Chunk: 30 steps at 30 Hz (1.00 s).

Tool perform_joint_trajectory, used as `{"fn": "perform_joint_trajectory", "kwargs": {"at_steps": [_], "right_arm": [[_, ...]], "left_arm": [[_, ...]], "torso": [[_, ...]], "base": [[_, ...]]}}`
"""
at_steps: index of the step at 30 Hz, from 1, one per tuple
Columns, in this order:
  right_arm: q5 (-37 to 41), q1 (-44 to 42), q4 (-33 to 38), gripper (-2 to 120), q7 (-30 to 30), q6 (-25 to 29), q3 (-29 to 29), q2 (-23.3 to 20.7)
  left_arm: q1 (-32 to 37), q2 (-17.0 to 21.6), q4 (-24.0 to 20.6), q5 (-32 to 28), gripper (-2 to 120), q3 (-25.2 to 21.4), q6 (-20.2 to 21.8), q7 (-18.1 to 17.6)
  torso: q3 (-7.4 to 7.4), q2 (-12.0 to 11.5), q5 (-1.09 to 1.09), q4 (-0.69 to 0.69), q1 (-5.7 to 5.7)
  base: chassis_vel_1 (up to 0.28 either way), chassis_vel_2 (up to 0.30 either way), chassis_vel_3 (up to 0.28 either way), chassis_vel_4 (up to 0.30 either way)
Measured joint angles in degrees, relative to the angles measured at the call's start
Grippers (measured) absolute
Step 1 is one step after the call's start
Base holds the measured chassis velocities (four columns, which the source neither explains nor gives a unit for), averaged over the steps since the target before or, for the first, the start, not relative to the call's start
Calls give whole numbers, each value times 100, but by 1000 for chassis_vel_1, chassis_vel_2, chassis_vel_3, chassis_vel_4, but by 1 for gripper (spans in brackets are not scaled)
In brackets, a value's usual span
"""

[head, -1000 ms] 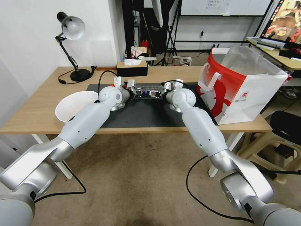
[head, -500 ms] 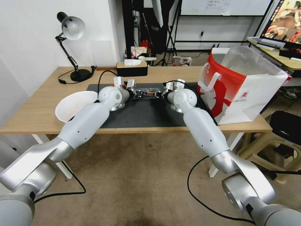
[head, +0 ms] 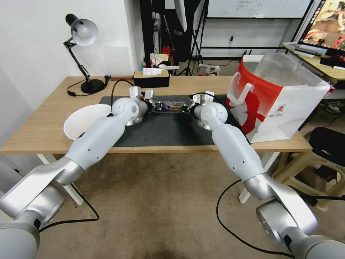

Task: Close the takeout container lid, then place the container into the takeout bag.

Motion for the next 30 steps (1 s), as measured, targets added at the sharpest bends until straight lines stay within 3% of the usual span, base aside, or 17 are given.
{"fn": "perform_joint_trajectory", "kwargs": {"at_steps": [14, 17, 21, 26, 30], "right_arm": [[188, -43, 200, 1, 185, -12, 11, -167], [241, -43, 253, 1, 225, -17, 8, -195], [307, -40, 344, 1, 254, -17, 8, -204], [331, -38, 371, 1, 265, -14, 2, -202], [370, -41, 426, 1, 298, -8, 17, -182]], "left_arm": [[134, 308, -664, -196, 0, -559, 31, -68], [235, 555, -942, -166, 0, -689, 13, -14], [609, 1046, -1648, 104, 0, -945, -166, 248], [1301, 1435, -2342, 780, 19, -1198, -427, 504], [1754, 1595, -2721, 952, 32, -1445, -621, 582]], "torso": [[1, 0, -1, -3, 1], [0, 0, 0, -2, 1], [0, 0, -1, 1, 0], [0, 0, -1, 0, 0], [0, 0, 0, 0, 0]], "base": [[0, 0, 0, 0], [0, 0, 0, 0], [0, 0, 0, 0], [0, 0, 0, 0], [0, 0, 0, 0]]}}
